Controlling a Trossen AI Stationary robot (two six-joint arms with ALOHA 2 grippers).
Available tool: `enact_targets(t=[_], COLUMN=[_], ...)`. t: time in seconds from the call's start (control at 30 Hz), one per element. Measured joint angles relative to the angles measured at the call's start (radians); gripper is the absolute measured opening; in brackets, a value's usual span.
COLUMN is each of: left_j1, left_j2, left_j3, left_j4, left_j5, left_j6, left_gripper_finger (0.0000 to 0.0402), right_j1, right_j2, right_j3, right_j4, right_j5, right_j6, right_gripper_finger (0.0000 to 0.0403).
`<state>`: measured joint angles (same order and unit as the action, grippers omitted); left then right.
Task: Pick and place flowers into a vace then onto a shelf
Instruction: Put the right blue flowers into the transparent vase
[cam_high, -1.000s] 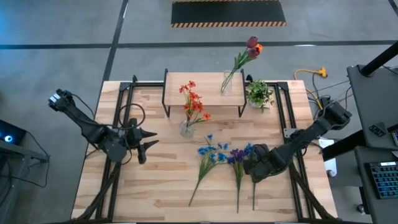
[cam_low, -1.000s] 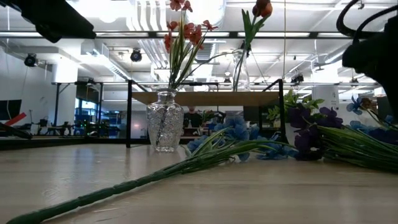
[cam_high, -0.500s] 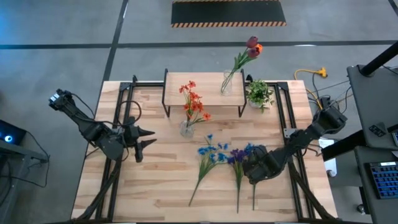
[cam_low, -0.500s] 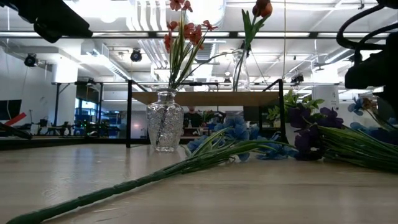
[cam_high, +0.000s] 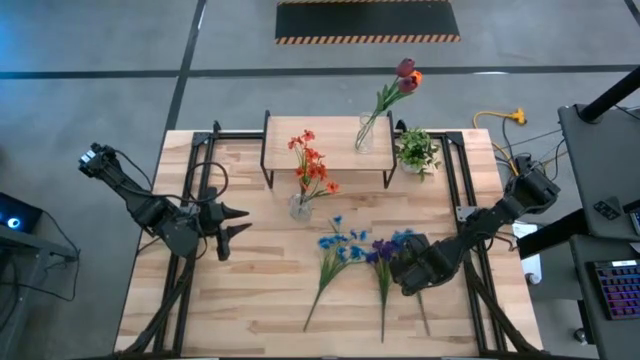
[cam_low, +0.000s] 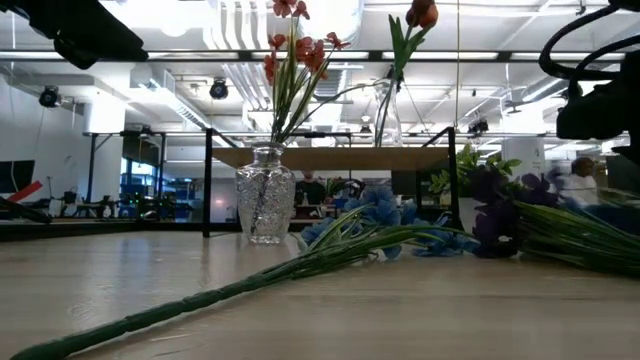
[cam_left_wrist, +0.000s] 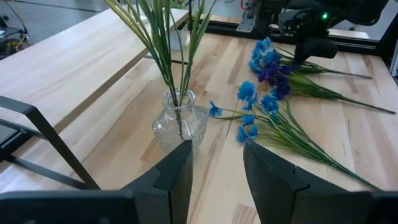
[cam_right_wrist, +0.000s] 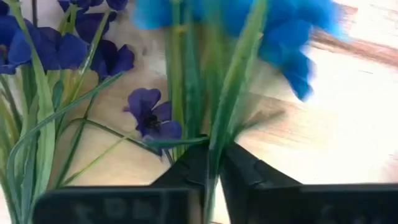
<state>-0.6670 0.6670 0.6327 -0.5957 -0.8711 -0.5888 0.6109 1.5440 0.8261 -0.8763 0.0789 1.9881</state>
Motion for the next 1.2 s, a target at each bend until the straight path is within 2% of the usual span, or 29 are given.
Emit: enact_targets(t=[0.3, 0.5, 0.67, 0.77, 0.87, 1.03, 1.2], left_j1=[0.0, 0.0, 0.0, 0.0, 0.0, 0.0, 0.007], left_j2=[0.0, 0.0, 0.0, 0.0, 0.0, 0.001, 0.004], left_j3=[0.0, 0.0, 0.0, 0.001, 0.001, 0.001, 0.001], left_j4=[0.002, 0.004, 0.004, 0.004, 0.012, 0.017, 0.036], left_j5=[0.0, -0.029, -0.057, -0.083, -0.11, -0.136, -0.162], left_j6=[-0.001, -0.003, -0.003, -0.004, -0.007, -0.008, -0.008], left_gripper_finger=[0.0125, 0.0125, 0.0125, 0.0125, 0.0125, 0.0125, 0.0125], right_j1=[0.006, 0.031, 0.056, 0.065, 0.068, 0.068, 0.068], right_j2=[-0.099, -0.21, -0.311, -0.354, -0.364, -0.355, -0.367], right_j3=[0.003, 0.004, 0.004, 0.024, 0.077, 0.173, 0.256], right_j4=[-0.009, -0.012, -0.045, -0.152, -0.352, -0.605, -0.619], right_j5=[0.084, 0.135, 0.136, 0.145, 0.157, 0.166, 0.332], right_j6=[-0.038, -0.067, -0.072, -0.02, 0.045, 0.054, -0.031], right_gripper_finger=[0.001, 0.0009, 0.0009, 0.0009, 0.0009, 0.0009, 0.0009])
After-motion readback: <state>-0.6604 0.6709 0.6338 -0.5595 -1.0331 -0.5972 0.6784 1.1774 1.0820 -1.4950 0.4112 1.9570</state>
